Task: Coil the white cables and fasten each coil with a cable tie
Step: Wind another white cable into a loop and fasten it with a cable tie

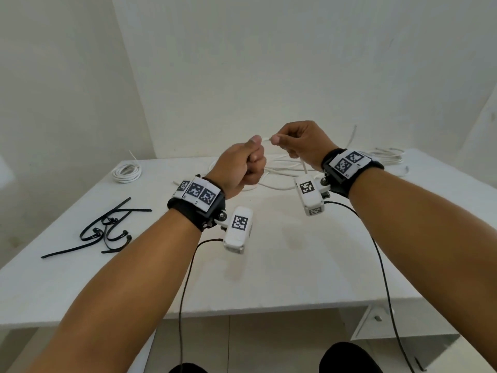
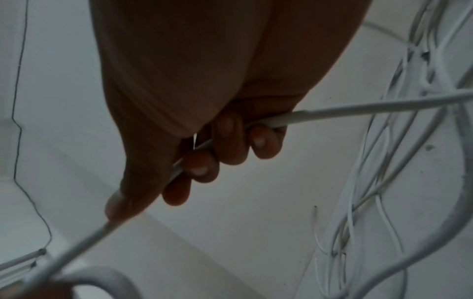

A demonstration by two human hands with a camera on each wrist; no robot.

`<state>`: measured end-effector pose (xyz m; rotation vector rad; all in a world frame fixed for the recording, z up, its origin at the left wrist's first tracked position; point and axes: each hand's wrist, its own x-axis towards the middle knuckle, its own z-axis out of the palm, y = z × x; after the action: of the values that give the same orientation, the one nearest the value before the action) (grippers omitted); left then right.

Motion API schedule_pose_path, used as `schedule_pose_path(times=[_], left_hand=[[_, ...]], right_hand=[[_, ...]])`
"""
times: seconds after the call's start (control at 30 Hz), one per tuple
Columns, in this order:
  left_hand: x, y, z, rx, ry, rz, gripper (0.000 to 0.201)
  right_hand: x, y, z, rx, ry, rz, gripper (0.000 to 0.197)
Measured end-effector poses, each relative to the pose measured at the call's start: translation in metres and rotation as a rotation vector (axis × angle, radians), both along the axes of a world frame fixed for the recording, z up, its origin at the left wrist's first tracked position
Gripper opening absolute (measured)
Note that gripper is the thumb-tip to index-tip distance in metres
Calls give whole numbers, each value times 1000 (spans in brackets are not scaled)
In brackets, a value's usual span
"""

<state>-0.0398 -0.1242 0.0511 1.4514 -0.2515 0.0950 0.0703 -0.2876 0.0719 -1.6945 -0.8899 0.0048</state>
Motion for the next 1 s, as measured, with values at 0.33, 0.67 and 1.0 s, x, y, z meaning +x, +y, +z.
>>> schedule_pose_path(times=[0.33, 0.67, 1.0], left_hand=[[5, 3, 26, -424, -104, -171, 41], [40, -10, 20, -105, -168, 225, 33], [62, -4, -6, 688, -204, 428, 32]], right_hand=[[8, -1, -31, -129, 35, -7, 29], [-18, 10, -30, -579, -287, -75, 38], [-31, 10, -21, -695, -435, -73, 22]])
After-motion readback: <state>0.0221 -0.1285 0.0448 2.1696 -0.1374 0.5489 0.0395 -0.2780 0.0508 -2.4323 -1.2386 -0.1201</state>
